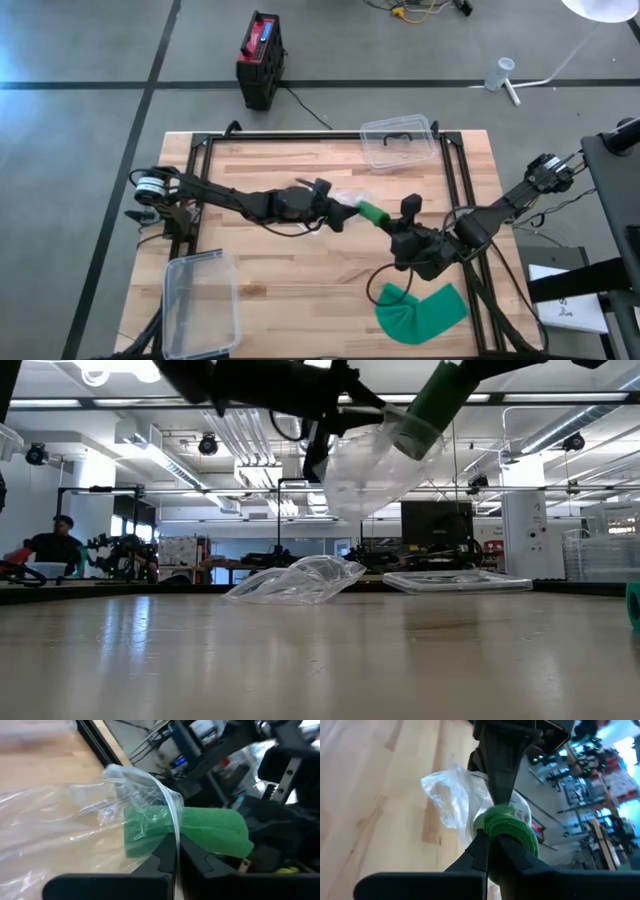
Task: Roll bandage
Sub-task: Put the green bandage into the transparent zip bag, then put the transparent zip bag into the transparent bin
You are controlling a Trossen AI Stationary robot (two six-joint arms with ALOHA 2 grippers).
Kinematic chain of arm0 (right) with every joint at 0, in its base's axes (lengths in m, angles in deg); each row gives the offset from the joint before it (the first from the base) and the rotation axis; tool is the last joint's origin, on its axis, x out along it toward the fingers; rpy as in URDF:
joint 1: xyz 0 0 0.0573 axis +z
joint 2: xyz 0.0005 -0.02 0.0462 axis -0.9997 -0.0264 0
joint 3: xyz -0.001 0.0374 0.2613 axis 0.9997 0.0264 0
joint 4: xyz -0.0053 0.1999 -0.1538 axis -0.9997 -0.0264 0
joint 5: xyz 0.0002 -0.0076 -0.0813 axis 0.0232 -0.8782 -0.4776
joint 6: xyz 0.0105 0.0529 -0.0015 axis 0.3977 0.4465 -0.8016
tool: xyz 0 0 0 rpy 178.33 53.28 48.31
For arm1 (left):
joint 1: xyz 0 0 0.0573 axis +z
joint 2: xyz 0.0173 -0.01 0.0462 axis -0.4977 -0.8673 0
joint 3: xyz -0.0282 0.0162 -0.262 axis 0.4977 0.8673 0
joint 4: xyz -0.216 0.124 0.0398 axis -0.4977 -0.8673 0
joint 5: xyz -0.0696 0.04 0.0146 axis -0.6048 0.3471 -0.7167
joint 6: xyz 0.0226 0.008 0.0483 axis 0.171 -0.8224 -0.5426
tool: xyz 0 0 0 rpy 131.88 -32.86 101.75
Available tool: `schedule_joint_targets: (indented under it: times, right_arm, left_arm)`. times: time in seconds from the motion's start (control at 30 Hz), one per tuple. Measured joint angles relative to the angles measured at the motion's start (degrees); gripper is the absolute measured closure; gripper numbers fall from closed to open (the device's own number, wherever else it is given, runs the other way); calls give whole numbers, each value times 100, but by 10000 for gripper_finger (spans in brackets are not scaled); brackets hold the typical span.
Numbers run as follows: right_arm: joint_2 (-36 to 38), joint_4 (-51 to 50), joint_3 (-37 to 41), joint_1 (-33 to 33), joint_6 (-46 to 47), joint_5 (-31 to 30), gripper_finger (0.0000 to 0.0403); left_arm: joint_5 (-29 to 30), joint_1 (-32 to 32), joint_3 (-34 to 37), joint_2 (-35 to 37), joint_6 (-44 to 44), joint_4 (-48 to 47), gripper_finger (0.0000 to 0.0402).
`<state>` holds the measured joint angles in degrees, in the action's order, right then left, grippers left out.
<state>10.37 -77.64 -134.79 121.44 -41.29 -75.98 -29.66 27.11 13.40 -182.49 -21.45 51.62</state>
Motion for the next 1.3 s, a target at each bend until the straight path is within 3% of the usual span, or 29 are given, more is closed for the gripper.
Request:
schedule_joint_targets:
  times: [0.23,0.4,0.7,0.87,1.13,1.3]
  right_arm:
    - [-138,25,-370,-260,-524,931,394]
    - [-573,-80,-559,-765,-780,1370,394]
    - [-1244,-539,-1221,-1256,-943,1488,380]
    - [-1317,-605,-1337,-1420,-642,2427,323]
    - [-865,-653,-1363,-1478,-403,2556,215]
    - [-405,-861,-1424,-1472,-105,3010,166]
  left_arm:
    - [-153,6,949,-4,562,1491,401]
    - [-408,17,1026,-4,619,1612,401]
    - [-594,17,1030,-4,756,1721,401]
    - [-797,17,1030,-2,732,1844,401]
    - [-1654,17,1017,30,714,2077,401]
    - [-1916,39,1012,217,713,2032,401]
